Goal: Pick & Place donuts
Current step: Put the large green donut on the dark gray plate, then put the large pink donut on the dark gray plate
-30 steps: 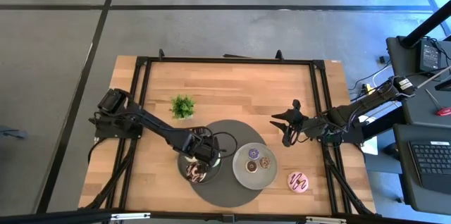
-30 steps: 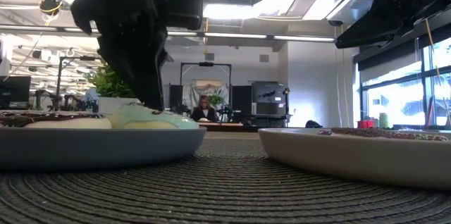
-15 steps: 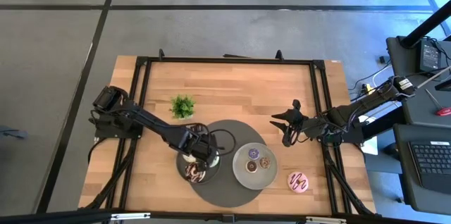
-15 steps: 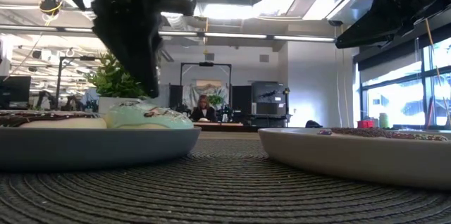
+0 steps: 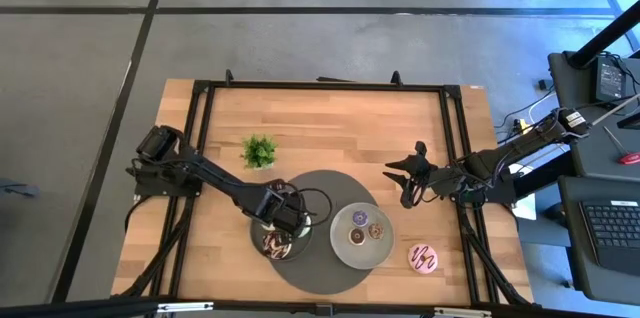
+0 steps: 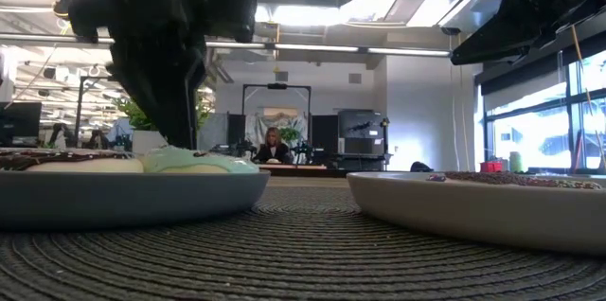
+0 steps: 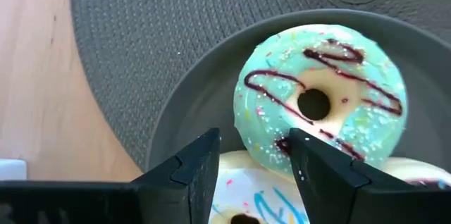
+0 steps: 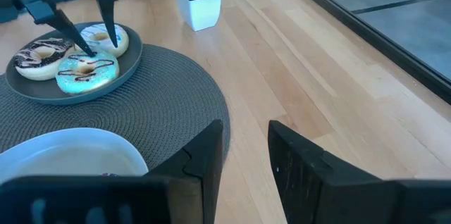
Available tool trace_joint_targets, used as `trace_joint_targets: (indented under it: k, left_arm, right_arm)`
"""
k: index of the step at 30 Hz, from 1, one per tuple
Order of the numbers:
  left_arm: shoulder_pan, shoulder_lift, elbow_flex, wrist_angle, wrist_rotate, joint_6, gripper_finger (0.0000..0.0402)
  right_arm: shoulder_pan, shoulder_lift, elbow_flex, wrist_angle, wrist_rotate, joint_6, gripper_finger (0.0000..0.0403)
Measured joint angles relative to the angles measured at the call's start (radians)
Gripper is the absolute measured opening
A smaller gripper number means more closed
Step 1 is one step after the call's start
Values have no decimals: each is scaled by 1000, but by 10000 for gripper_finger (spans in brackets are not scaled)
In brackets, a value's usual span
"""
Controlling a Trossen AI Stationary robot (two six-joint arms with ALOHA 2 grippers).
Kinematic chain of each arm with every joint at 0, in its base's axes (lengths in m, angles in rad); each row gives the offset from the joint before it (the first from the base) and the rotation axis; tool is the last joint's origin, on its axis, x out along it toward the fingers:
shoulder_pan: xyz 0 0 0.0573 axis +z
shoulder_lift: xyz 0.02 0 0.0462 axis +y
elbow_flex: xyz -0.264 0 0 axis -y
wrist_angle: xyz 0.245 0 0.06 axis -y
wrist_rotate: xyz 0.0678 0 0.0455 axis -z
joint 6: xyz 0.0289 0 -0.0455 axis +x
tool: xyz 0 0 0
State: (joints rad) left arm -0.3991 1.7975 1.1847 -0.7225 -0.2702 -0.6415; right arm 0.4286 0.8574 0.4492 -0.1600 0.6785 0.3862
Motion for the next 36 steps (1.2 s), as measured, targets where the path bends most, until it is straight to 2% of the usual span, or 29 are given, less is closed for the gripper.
trace_joint_targets:
  k: [12, 18, 22, 25, 28, 32, 36]
  left_arm:
    - [3, 15, 0, -3, -2, 15, 168]
    - [2, -10, 0, -7, -32, 20, 165]
    - [2, -24, 0, -8, -43, 46, 165]
    - [2, -38, 0, -10, -51, 60, 166]
    - [-1, -59, 0, -9, -68, 61, 164]
    - [-27, -92, 0, -9, -177, 62, 162]
    - [-60, -117, 0, -2, -314, 26, 164]
  right_arm:
    - [0, 0, 0, 7, 0, -1, 116]
    - [0, 0, 0, 102, -13, -82, 116]
    - [0, 1, 30, 106, -197, -203, 116]
    - [1, 8, 92, 21, -297, -203, 117]
    - [11, 43, 191, -165, -331, -129, 116]
    - [60, 134, 308, -430, -356, 69, 117]
    - [151, 231, 343, -493, -457, 265, 116]
